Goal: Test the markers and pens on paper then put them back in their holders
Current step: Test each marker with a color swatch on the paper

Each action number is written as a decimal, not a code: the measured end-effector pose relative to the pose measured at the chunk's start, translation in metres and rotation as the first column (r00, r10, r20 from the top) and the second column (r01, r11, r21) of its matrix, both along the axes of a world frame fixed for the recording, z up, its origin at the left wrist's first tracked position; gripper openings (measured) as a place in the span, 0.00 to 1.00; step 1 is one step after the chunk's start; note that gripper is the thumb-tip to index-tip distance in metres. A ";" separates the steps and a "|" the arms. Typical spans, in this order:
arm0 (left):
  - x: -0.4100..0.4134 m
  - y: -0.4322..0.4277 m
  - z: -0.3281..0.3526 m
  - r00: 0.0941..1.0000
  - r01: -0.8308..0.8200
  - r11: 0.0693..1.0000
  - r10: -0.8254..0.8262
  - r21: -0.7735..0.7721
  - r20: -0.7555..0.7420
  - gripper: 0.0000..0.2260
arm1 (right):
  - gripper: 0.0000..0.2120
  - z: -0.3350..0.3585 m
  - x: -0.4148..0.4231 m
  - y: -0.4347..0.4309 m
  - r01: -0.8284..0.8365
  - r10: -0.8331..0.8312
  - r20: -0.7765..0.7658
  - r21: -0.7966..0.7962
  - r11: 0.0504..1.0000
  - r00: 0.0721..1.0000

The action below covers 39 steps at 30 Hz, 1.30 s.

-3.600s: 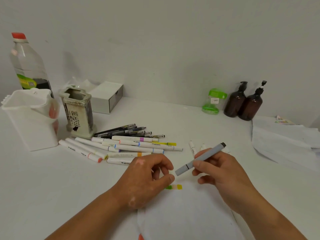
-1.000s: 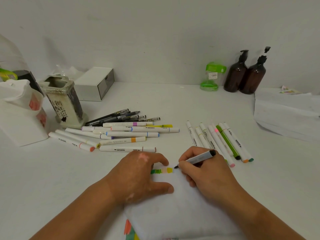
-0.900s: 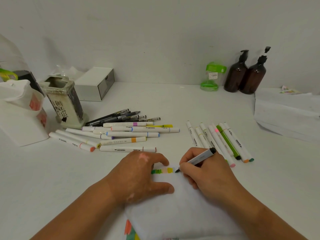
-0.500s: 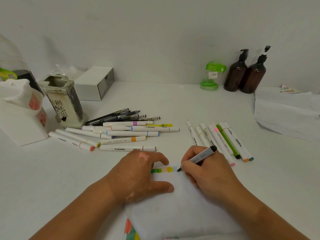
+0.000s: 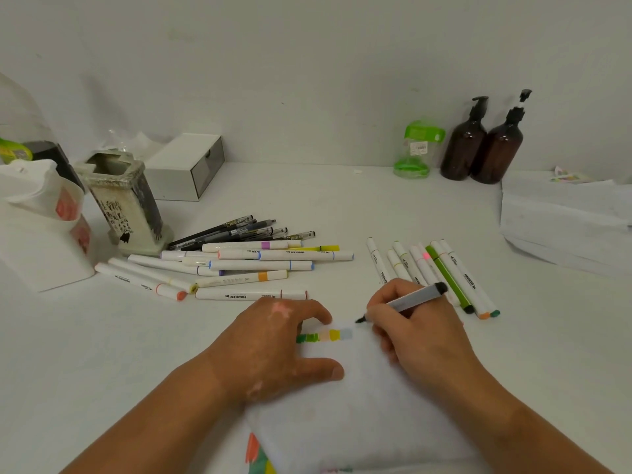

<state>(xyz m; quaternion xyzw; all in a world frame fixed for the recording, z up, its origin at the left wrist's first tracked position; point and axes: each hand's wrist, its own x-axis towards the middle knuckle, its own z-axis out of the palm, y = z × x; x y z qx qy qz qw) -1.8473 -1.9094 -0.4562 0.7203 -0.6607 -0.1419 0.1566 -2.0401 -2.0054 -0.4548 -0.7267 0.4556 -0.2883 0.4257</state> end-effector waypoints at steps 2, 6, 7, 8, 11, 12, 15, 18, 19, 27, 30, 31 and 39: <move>0.000 0.000 0.003 0.997 -0.028 0.997 0.023 -0.067 -0.080 0.27 | 0.09 0.005 -0.002 -0.003 0.033 -0.053 0.214 0.094 0.995 0.975; 0.006 -0.004 0.005 0.844 -0.197 0.966 0.082 -0.165 -0.529 0.05 | 0.10 0.014 -0.010 -0.009 0.049 -0.098 0.411 0.129 0.990 0.906; 0.007 -0.005 0.004 0.781 -0.223 0.963 0.084 -0.150 -0.619 0.05 | 0.09 0.015 -0.011 -0.010 0.049 -0.097 0.424 0.123 0.991 0.900; 0.007 -0.006 0.004 0.724 -0.234 0.962 0.078 -0.138 -0.685 0.06 | 0.09 0.015 -0.012 -0.011 0.048 -0.094 0.429 0.116 0.992 0.899; 0.004 -0.006 0.003 0.652 -0.209 0.968 0.033 -0.138 -0.758 0.10 | 0.10 0.015 -0.013 -0.013 0.030 -0.075 0.430 0.110 0.993 0.900; 0.003 -0.006 0.002 0.662 -0.194 0.970 0.020 -0.146 -0.749 0.11 | 0.10 0.015 -0.013 -0.012 0.015 -0.067 0.442 0.119 0.993 0.895; 0.001 -0.004 0.001 0.702 -0.152 0.973 -0.016 -0.172 -0.712 0.10 | 0.11 0.018 -0.012 -0.010 -0.046 -0.053 0.511 0.178 0.983 0.858; -0.001 -0.003 0.002 0.735 -0.125 0.977 -0.027 -0.175 -0.677 0.10 | 0.06 0.022 -0.011 -0.008 -0.104 -0.030 0.562 0.204 0.973 0.826; -0.002 -0.003 0.002 0.755 -0.116 0.978 -0.027 -0.174 -0.656 0.08 | 0.05 0.023 -0.011 -0.007 -0.119 -0.013 0.568 0.195 0.973 0.823; -0.005 -0.002 0.005 0.877 -0.061 0.969 -0.061 -0.237 -0.476 0.07 | 0.05 0.024 -0.013 -0.003 -0.226 0.137 0.547 0.099 0.969 0.826; -0.005 -0.001 0.005 0.902 -0.041 0.967 -0.073 -0.252 -0.425 0.09 | 0.04 0.024 -0.013 -0.003 -0.244 0.169 0.525 0.076 0.967 0.834; -0.005 -0.001 0.005 0.903 -0.034 0.965 -0.081 -0.260 -0.422 0.09 | 0.04 0.024 -0.013 -0.003 -0.253 0.181 0.517 0.071 0.965 0.837; -0.007 0.001 0.007 0.910 0.065 0.961 -0.167 -0.268 -0.380 0.09 | 0.03 0.019 -0.012 -0.001 -0.332 0.283 0.411 0.052 0.942 0.867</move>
